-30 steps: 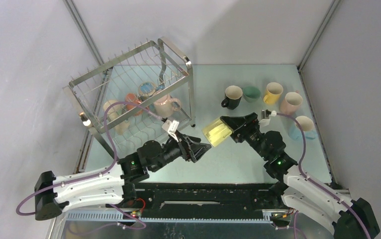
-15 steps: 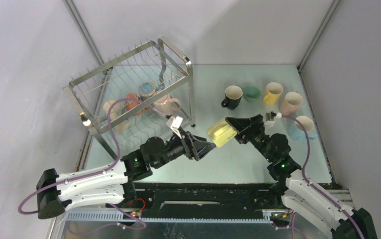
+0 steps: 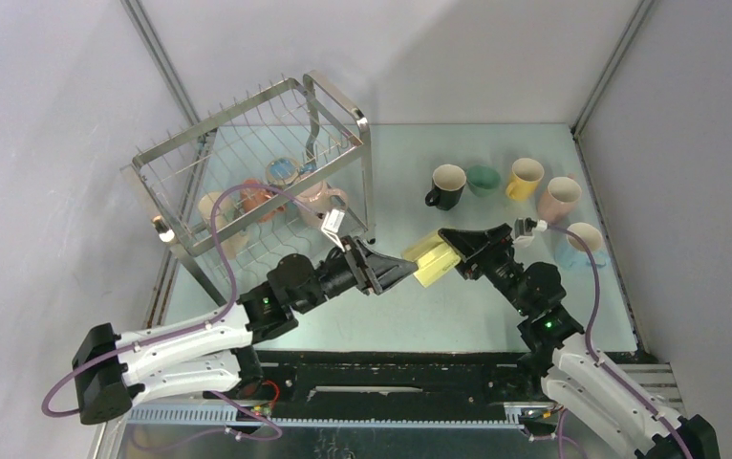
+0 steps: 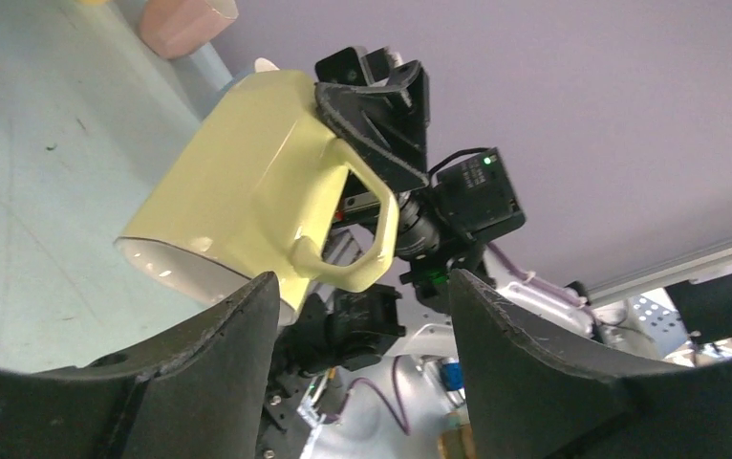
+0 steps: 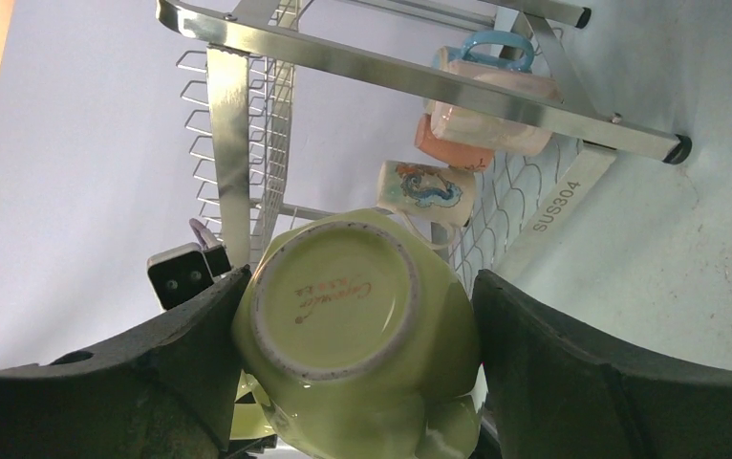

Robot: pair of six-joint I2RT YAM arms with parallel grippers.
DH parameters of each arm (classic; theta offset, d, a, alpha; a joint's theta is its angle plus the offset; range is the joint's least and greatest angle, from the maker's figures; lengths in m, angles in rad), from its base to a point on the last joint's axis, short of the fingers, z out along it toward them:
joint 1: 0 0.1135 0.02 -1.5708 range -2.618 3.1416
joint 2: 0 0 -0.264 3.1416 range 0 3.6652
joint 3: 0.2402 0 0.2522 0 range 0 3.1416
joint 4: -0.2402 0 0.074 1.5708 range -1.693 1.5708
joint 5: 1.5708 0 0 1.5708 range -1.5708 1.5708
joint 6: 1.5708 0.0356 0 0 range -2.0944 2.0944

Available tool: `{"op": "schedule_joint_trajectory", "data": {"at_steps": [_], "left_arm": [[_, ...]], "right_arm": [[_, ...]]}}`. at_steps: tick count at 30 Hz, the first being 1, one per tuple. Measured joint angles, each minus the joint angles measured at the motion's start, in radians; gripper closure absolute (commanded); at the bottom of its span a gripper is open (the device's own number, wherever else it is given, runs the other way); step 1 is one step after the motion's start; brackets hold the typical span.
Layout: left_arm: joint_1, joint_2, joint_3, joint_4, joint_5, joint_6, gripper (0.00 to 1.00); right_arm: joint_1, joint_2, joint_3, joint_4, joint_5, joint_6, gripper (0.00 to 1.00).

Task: Unload the cups from the dish rack
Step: Unload the cup from the dish rack.

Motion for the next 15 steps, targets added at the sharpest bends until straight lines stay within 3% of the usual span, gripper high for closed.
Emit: {"op": "schedule_joint_trajectory", "data": {"at_steps": [15], "left_arm": [[0.014,0.021,0.000,0.012,0.017,-0.245,0.33]], "right_arm": [[-0.016,-0.023,-0.041,0.021,-0.001,0.014,0.73]]}}
